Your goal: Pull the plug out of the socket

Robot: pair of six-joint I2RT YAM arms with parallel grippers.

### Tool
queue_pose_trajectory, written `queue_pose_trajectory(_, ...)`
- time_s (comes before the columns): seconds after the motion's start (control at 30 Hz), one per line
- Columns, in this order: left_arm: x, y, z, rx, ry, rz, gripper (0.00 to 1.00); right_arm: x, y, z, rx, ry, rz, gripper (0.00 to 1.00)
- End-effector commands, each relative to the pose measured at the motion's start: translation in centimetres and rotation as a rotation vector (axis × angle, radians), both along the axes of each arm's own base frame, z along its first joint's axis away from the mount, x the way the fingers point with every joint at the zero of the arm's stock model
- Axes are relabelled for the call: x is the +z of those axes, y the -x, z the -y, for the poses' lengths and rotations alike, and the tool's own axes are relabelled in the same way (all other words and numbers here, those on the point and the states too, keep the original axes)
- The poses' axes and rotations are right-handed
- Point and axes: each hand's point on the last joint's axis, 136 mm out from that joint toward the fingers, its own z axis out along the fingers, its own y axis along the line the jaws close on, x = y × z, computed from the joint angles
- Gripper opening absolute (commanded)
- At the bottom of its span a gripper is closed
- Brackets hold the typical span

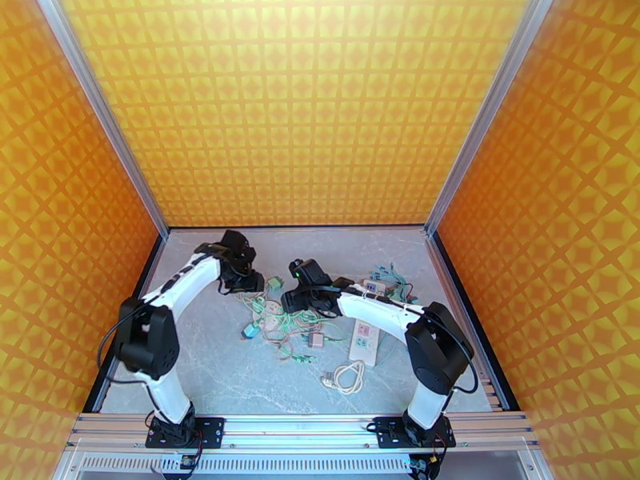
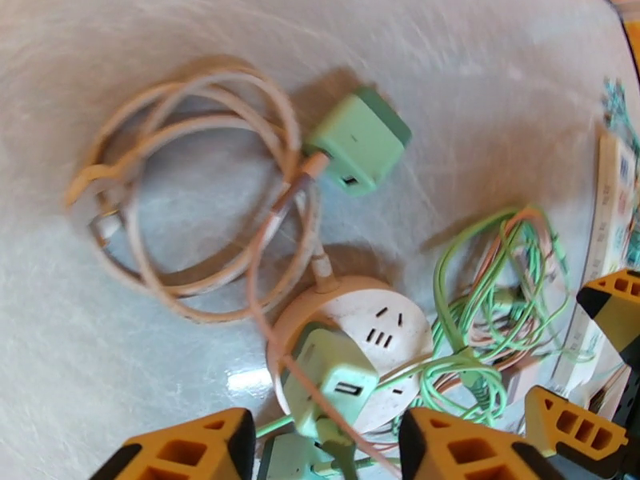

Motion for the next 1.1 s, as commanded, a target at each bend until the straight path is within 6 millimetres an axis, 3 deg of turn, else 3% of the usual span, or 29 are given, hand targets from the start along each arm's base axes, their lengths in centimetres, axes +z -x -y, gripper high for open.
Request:
queue_pose_trajectory(0.0, -1.1, 1.1, 0.6, -0.078, -0.051, -0.068, 0.53, 1.8, 0.1, -0.2, -0.030, -0.075, 0.020, 0.76)
queue_pose_trajectory(0.23, -2.4, 1.5, 1.3, -0.130, -0.124, -0.104, 0.55, 2.0, 0.3, -0.6, -0.008, -0.094, 0.019, 0.73)
queue_pose_trajectory(0.63, 0.4, 0.9, -1.5, -0.040, -0.106, -0.028, 0.52, 2.4, 0.9, -3.1, 0.084, -0.085, 0.024, 0.69)
queue_pose_trajectory(0.8, -0.9, 1.3, -1.6, -0.082, -0.129, -0.073, 0.50, 2.5, 0.8, -3.7, 0.088, -0.108, 0.024, 0.68)
queue_pose_trajectory(1.07, -2.3, 2.4, -1.2, -0.146, -0.153, -0.135, 0.46, 2.3, 0.8, -3.0, 0.078, -0.076, 0.035, 0.67)
